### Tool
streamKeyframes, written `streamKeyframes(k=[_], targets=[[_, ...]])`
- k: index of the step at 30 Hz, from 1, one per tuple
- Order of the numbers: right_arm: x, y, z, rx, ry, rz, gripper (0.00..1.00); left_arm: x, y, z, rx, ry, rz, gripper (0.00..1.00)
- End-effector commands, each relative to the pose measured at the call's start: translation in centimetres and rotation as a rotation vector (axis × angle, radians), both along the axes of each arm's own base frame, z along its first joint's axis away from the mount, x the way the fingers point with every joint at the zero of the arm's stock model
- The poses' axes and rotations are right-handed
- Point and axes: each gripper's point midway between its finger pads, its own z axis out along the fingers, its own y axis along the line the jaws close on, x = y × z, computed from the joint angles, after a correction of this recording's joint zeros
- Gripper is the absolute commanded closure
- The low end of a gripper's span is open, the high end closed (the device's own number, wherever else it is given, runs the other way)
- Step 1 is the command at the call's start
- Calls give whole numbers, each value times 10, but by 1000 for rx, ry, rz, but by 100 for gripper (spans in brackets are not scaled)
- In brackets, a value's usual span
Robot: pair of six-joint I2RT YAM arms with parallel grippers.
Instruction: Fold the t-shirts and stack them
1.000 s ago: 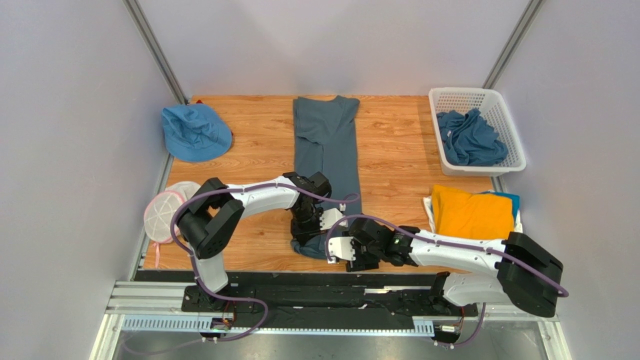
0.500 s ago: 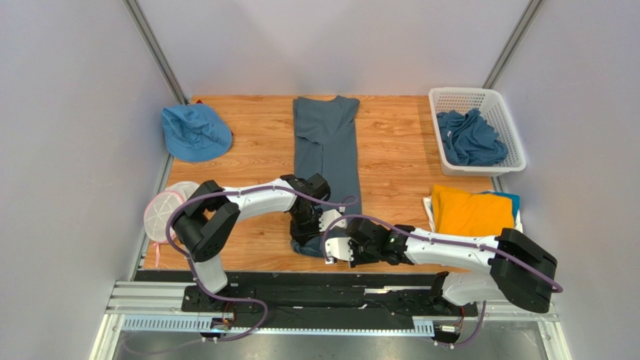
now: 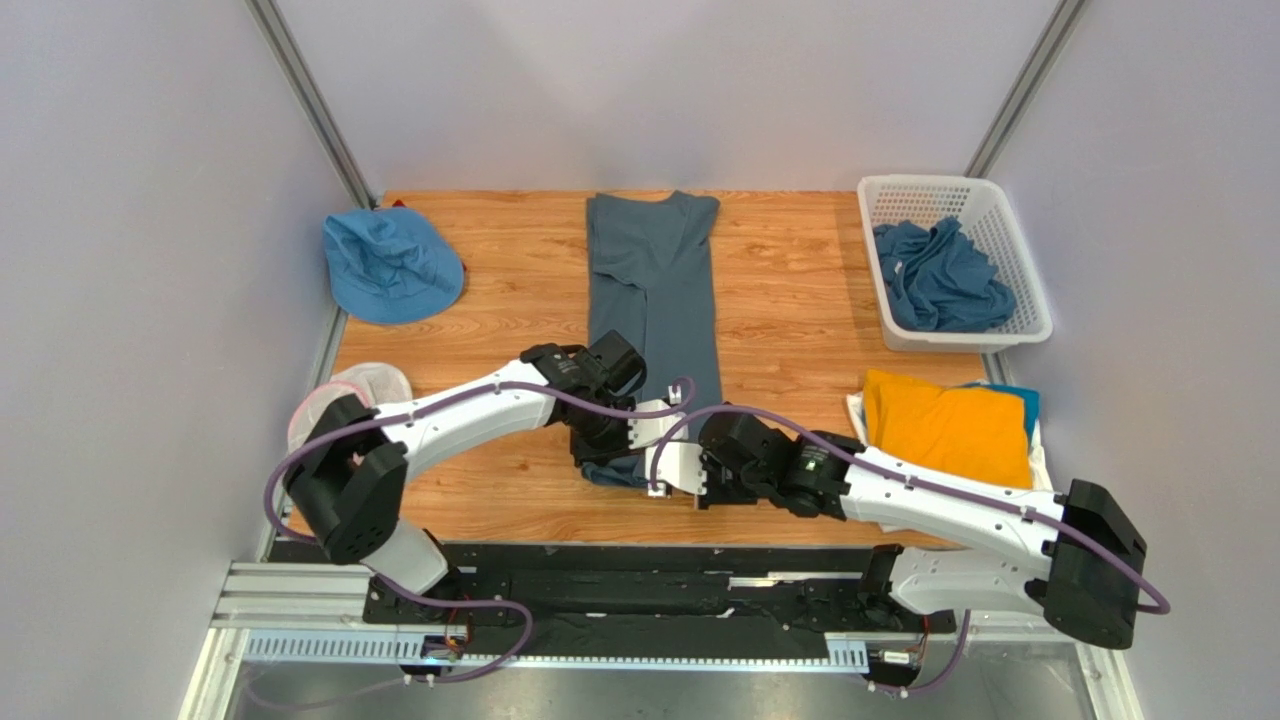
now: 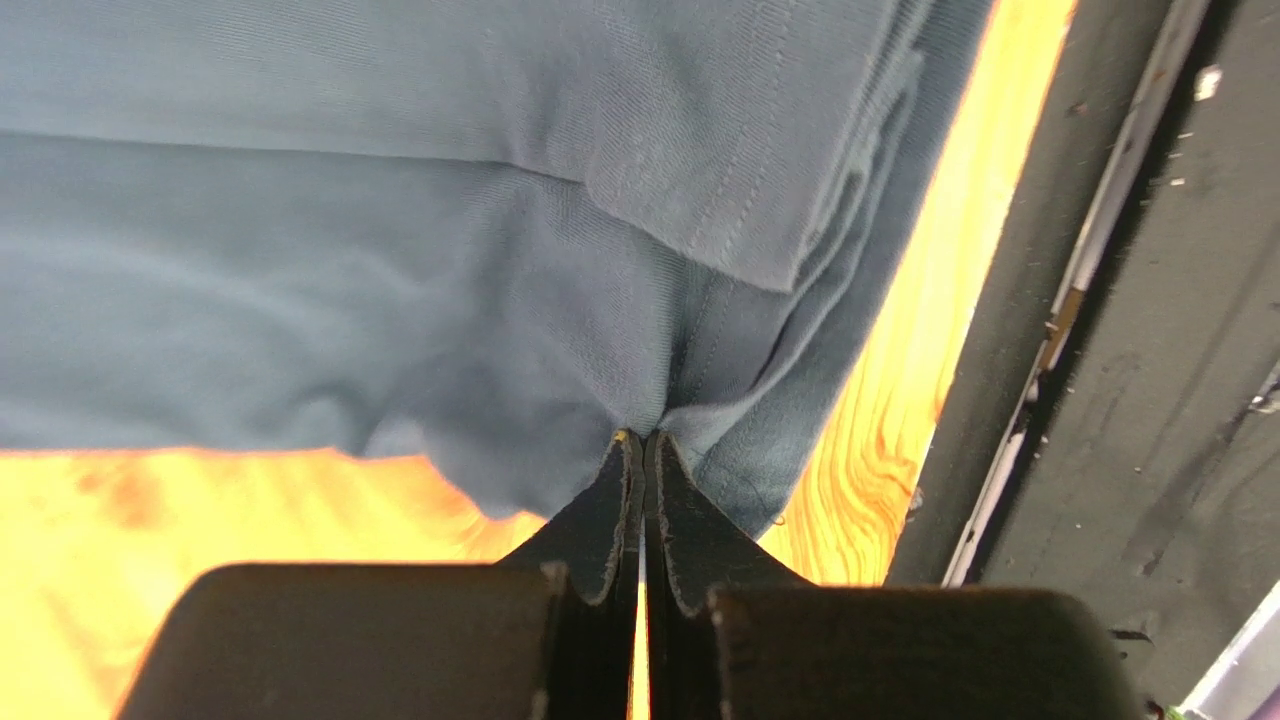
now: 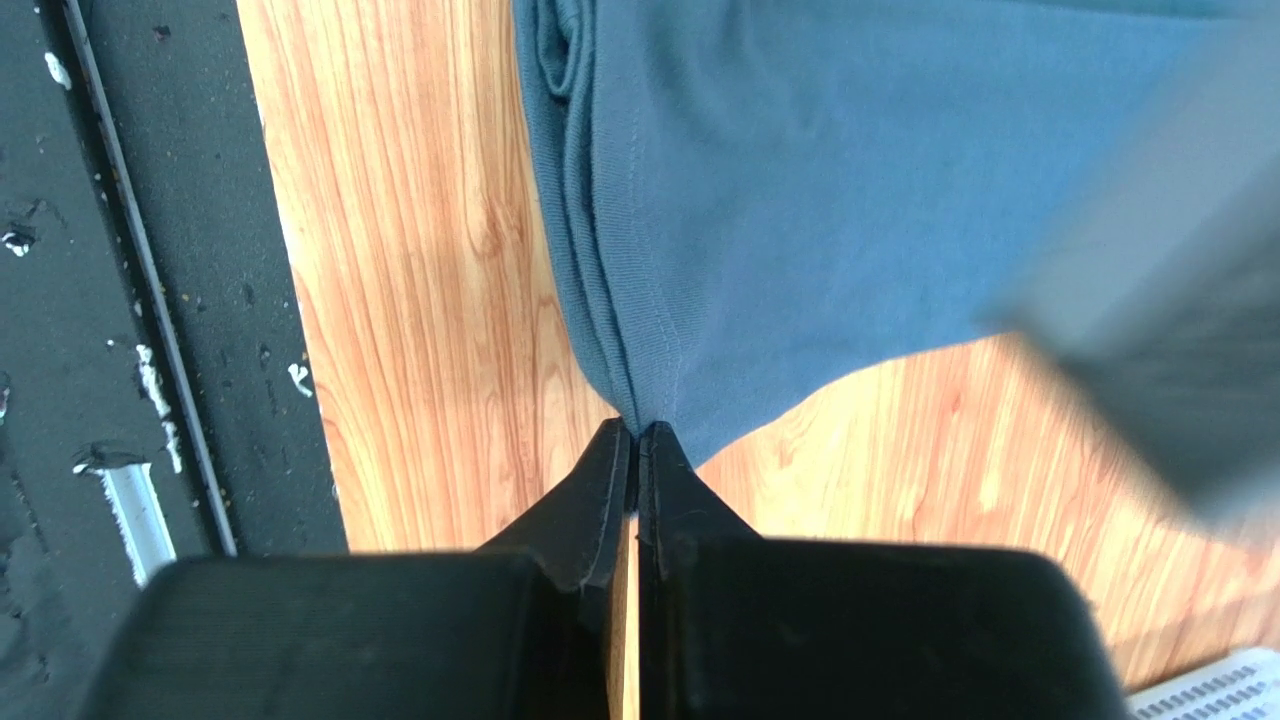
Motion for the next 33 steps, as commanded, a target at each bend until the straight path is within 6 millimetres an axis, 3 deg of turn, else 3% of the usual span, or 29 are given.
streamKeyframes(k=[1, 6, 10, 17, 23, 30, 32, 33], targets=[[-1, -4, 16, 38, 13, -75, 100, -6, 4, 24, -56, -29, 15, 100], [0, -6, 21, 51, 3, -104, 100, -13, 11, 38, -91, -59, 29, 100], [14, -6, 27, 48, -58, -122, 100, -7, 14, 39, -93, -106, 30, 100], [43, 3, 37, 51, -99, -140, 100, 28, 8, 44, -125, -172, 68, 100], [83, 6, 55, 67, -128, -184, 100, 64, 8, 50, -133, -218, 94, 100], [144, 1, 70, 60, -160, -243, 100, 115, 4, 56, -145, -242, 128, 100], [161, -2, 61, 37, -144, -255, 100, 130, 2, 58, -147, -247, 137, 100], [171, 2, 71, 51, -162, -258, 100, 135, 2, 57, -143, -249, 137, 100]])
